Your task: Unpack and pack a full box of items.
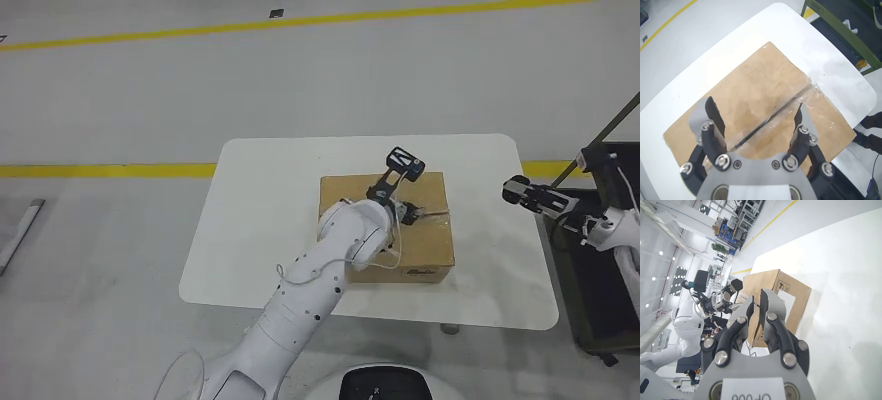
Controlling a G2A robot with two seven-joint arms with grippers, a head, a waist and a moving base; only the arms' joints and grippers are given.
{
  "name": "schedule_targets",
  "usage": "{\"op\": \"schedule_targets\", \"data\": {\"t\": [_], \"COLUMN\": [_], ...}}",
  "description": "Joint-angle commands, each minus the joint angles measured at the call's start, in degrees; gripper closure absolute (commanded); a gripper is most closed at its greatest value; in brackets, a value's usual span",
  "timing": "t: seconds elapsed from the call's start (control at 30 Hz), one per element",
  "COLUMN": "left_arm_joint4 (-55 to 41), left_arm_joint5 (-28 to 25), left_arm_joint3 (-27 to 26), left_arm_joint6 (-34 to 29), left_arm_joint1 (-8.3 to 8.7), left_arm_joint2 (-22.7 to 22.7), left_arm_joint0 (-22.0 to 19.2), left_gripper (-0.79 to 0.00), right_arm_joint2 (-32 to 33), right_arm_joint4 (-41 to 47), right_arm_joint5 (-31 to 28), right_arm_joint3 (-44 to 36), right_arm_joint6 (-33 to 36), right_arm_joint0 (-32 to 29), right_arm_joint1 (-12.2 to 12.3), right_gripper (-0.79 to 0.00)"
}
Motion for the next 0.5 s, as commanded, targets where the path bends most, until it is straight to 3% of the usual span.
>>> {"op": "schedule_targets", "data": {"t": [0.0,0.17,0.23,0.27,0.33,0.47], "left_arm_joint4": [2.3,10.1,14.5,15.8,16.6,18.4], "left_arm_joint5": [1.8,7.8,9.7,10.4,12.2,13.6], "left_arm_joint3": [-3.8,-15.0,-19.1,-21.0,-24.0,-28.0], "left_arm_joint6": [-1.1,-3.3,-3.7,-3.9,-4.4,-4.7], "left_arm_joint1": [0.93,3.24,4.07,4.37,4.85,5.49], "left_arm_joint2": [-3.0,-11.1,-14.2,-15.4,-18.5,-22.5], "left_arm_joint0": [2.6,10.8,14.3,16.0,19.2,23.9], "left_gripper": [-0.785,-0.763,-0.582,-0.6,-0.785,-0.785], "right_arm_joint2": [-1.3,-6.8,-9.3,-10.5,-12.6,-17.8], "right_arm_joint4": [0.1,-5.9,-11.0,-12.7,-20.0,-30.7], "right_arm_joint5": [-2.3,-10.5,-12.2,-12.8,-13.3,-12.0], "right_arm_joint3": [0.3,-2.0,-3.9,-4.8,-6.9,-10.4], "right_arm_joint6": [-1.5,-8.8,-13.0,-14.4,-18.3,-26.7], "right_arm_joint0": [0.8,0.7,0.1,-0.2,-0.4,-0.9], "right_arm_joint1": [-0.3,-1.3,-1.8,-2.1,-2.4,-3.6], "right_gripper": [0.0,0.0,0.0,0.0,0.0,0.0]}}
